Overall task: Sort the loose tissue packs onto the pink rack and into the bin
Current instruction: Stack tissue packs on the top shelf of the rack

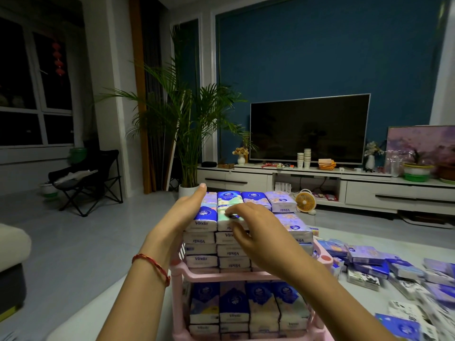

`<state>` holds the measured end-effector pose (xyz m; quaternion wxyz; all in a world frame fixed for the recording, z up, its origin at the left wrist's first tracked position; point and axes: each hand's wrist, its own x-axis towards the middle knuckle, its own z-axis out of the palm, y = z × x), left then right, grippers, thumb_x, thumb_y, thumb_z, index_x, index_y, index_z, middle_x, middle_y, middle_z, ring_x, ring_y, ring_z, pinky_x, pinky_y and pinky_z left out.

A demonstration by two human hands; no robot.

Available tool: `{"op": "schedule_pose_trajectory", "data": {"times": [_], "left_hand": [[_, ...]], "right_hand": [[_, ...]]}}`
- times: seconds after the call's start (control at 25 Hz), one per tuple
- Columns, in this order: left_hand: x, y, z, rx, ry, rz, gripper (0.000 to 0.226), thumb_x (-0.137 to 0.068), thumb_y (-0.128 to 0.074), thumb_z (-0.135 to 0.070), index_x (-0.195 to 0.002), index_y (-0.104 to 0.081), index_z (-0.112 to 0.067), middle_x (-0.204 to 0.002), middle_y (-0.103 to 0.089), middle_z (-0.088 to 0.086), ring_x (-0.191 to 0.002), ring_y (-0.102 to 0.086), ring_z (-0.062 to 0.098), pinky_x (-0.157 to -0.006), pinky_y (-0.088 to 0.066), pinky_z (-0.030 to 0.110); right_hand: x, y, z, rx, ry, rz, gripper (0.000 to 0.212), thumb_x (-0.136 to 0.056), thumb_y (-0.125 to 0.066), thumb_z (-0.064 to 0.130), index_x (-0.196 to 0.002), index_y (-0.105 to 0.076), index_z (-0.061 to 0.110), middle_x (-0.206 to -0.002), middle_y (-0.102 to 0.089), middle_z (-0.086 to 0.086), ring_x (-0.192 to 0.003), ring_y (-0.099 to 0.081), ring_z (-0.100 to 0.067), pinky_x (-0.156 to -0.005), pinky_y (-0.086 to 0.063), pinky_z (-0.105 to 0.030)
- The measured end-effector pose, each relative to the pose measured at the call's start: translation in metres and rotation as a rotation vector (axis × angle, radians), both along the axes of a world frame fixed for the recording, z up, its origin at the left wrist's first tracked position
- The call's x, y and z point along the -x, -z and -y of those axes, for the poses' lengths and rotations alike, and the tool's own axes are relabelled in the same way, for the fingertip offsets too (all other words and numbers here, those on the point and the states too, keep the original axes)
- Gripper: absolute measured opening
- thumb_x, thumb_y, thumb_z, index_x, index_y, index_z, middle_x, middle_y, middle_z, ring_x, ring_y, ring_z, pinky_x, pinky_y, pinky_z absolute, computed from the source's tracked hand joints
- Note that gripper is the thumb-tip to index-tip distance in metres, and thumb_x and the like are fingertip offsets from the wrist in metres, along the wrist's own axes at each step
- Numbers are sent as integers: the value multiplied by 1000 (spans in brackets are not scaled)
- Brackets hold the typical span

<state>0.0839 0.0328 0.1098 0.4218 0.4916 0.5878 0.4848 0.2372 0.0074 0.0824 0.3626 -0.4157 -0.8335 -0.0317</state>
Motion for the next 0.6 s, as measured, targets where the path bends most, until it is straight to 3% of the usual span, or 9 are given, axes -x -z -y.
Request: {"op": "schedule_pose_trajectory", "data": {"times": [0.08, 0.16, 0.2, 0.24, 0.32, 0.44, 0.6], "left_hand": [[-2, -3, 4, 10, -34, 58, 59, -92, -37, -57, -116, -50, -5, -85, -66, 13, -64, -60, 15, -55, -45, 24], [-5, -10, 10, -77, -158, 1, 65, -93, -36, -55, -132, -42, -4, -110, -63, 17, -70, -58, 16, -57, -44, 26], [-8, -16, 13, -192, -239, -59, 59, -95, -35, -50, -129, -46, -3, -113, -60, 17, -75, -57, 19, -61, -44, 28], [-12, -23, 18, -348, -300, -106, 48, -97, -36, -45, -113, -56, -5, -104, -61, 16, -78, -55, 22, -65, -42, 29], [-33, -40, 39, -616, -298, -28, 29, -98, -39, -34, -79, -55, -19, -79, -56, 4, -77, -50, 17, -65, -38, 29], [-91, -43, 63, -752, -40, 124, 20, -94, -45, -22, -78, -56, -25, -91, -66, 3, -88, -60, 17, -77, -46, 30], [-187, 0, 65, -478, 458, -10, 21, -92, -48, -16, -75, -59, -21, -88, -66, 7, -84, -60, 20, -76, -49, 34]], "right_hand": [[-5, -2, 1, 20, -24, -53, 31, -96, -46, 27, -127, -50, 24, -130, -50, 7, -119, -41, -8, -95, -34, -18], [-19, -11, -2, 85, -11, -188, 34, -95, -49, 28, -128, -50, 23, -131, -50, 8, -115, -43, -4, -95, -39, -22], [-30, -17, -5, 109, 12, -270, 33, -95, -50, 26, -127, -52, 21, -128, -53, 6, -111, -45, -3, -91, -40, -22], [-45, -23, -9, 113, 42, -364, 30, -94, -51, 23, -123, -54, 19, -124, -56, 4, -107, -48, -4, -87, -41, -22], [-81, -31, -15, 122, 114, -582, 21, -93, -53, 16, -113, -59, 15, -113, -63, -3, -98, -56, -11, -78, -44, -21], [-136, -29, -14, 216, 250, -812, 15, -93, -50, 8, -102, -61, 13, -100, -64, -9, -82, -59, -12, -68, -47, -19], [-192, -9, -10, 404, 392, -941, 19, -95, -45, 5, -105, -60, 5, -102, -65, -18, -77, -58, -18, -74, -50, -29]]}}
